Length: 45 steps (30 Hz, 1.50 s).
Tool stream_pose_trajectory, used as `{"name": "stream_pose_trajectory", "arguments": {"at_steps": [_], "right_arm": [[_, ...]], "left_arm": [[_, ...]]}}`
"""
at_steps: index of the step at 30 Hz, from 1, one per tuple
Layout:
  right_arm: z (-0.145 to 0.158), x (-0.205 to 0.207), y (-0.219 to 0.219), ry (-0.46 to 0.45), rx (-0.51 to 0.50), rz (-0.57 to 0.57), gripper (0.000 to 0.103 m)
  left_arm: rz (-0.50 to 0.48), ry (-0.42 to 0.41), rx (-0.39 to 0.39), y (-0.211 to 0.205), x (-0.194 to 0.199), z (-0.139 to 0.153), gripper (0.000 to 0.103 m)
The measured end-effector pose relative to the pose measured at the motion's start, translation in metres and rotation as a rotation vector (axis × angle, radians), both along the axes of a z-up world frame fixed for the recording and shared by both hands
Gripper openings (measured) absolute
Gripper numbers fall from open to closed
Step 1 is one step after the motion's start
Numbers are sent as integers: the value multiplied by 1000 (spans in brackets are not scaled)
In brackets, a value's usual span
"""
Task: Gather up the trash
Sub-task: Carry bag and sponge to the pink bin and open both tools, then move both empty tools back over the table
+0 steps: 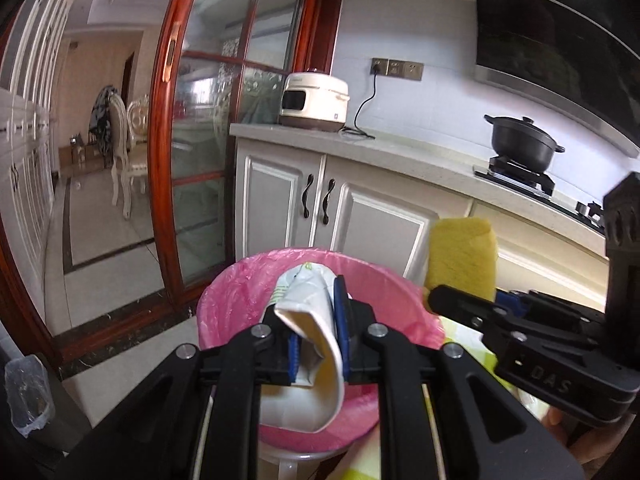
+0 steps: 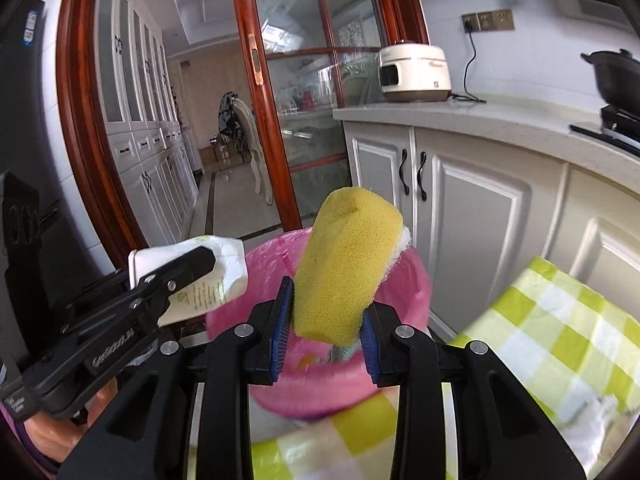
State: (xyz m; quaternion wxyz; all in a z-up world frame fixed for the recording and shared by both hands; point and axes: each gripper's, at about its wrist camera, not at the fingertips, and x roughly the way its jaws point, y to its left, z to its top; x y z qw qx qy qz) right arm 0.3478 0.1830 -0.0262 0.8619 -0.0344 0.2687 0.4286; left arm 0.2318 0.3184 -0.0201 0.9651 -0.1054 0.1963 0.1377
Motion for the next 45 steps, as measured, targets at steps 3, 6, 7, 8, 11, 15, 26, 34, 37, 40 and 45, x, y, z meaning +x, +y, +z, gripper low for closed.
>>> {"name": "stream_pose_trajectory", "arguments": {"at_steps": [3,6,7,8,11,15,26,34,37,40,45], "right_arm": [[-7,19,19,12,-11,18,34],[-17,36,29,46,-21,9,41],[-21,41,30,63,-17,17,52],[-23,44,29,78,-13,19,59],[-25,44,25,74,0,13,59],[-17,34,5,52,24,-13,59],[38,-93,-150,-116,44,-146,74],[17,-183,-304,-144,-3,-415,85],[8,-205,-343,-159,-12,-494,85],[-4,-216,-374,-158,-6,-562,85],[-28,-210,-404,-86,-40,-660,85]], "left_arm": [[14,19,-7,11,13,-8,19],[45,27,-33,22,20,-17,47],[52,25,-43,25,20,-19,52],[56,28,-44,27,20,-21,53],[74,43,-27,31,17,-25,56],[117,30,-21,30,-6,-23,61],[37,-48,74,-58,-115,19,99],[-124,11,-22,-140,-134,-12,98],[-187,44,-41,-171,-127,-26,98],[-269,113,-6,-210,-110,-40,98],[-318,172,26,-260,-84,-59,98]]}}
